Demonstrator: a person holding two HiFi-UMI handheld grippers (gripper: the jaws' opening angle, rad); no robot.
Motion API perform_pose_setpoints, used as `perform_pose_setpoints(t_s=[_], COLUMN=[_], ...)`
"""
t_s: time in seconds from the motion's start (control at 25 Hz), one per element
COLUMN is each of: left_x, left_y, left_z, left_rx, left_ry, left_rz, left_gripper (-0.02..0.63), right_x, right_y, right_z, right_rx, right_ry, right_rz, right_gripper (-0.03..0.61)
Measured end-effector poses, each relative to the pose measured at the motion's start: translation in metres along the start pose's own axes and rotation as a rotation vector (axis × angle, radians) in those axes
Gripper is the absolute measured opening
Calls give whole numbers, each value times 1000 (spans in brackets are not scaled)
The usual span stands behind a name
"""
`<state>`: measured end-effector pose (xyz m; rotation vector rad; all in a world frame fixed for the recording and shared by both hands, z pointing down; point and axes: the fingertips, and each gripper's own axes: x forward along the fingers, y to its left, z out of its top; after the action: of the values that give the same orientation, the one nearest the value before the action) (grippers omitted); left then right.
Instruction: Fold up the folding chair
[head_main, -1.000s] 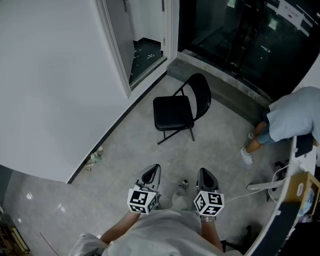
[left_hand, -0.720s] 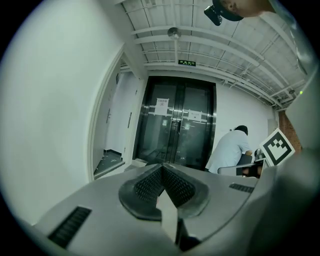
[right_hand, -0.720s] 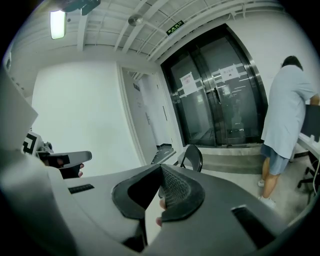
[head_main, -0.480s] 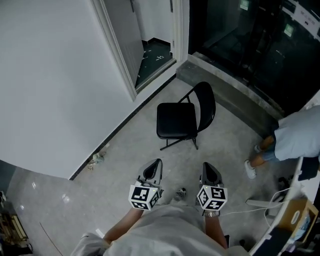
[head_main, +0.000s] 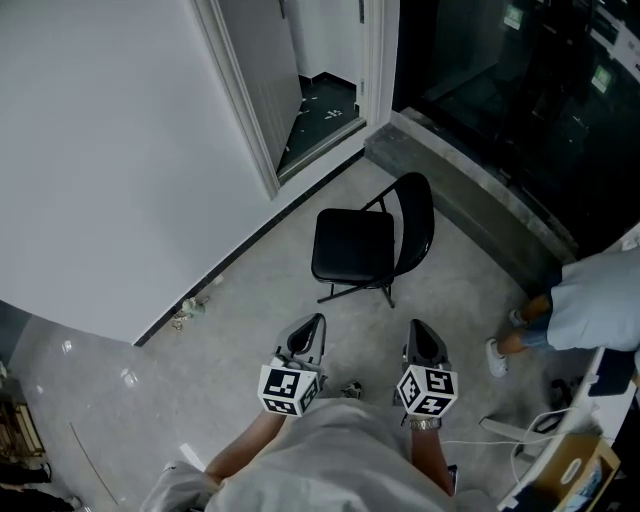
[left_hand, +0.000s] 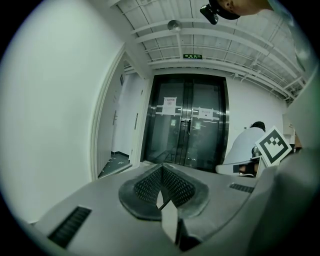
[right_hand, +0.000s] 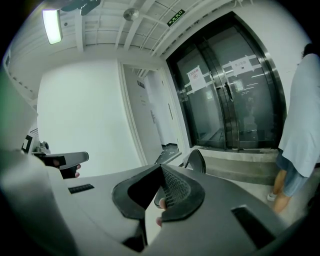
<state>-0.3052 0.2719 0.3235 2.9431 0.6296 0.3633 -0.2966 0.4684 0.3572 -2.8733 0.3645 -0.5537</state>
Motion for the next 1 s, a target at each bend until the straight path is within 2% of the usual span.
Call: perform_pose_setpoints(t_s=[0.28, 0.44, 0.72, 1.0], left_x=[21, 39, 102, 186], left_y=[6, 12, 15, 62], left_z=[-3, -11, -13, -4], left_rx=[-25, -40, -51, -76], left_ry=[20, 49, 68, 104], left_rz=[25, 6, -73, -117], left_gripper=[12, 12, 12, 12], right_x=[21, 31, 69, 149], right_y=[-7, -13, -46, -56], right_z=[-4, -12, -2, 11], right_rx=[-1, 8, 12, 13], right_ry=[44, 74, 96, 161], right_rz=[24, -1, -79, -114], right_gripper=[5, 5, 5, 5])
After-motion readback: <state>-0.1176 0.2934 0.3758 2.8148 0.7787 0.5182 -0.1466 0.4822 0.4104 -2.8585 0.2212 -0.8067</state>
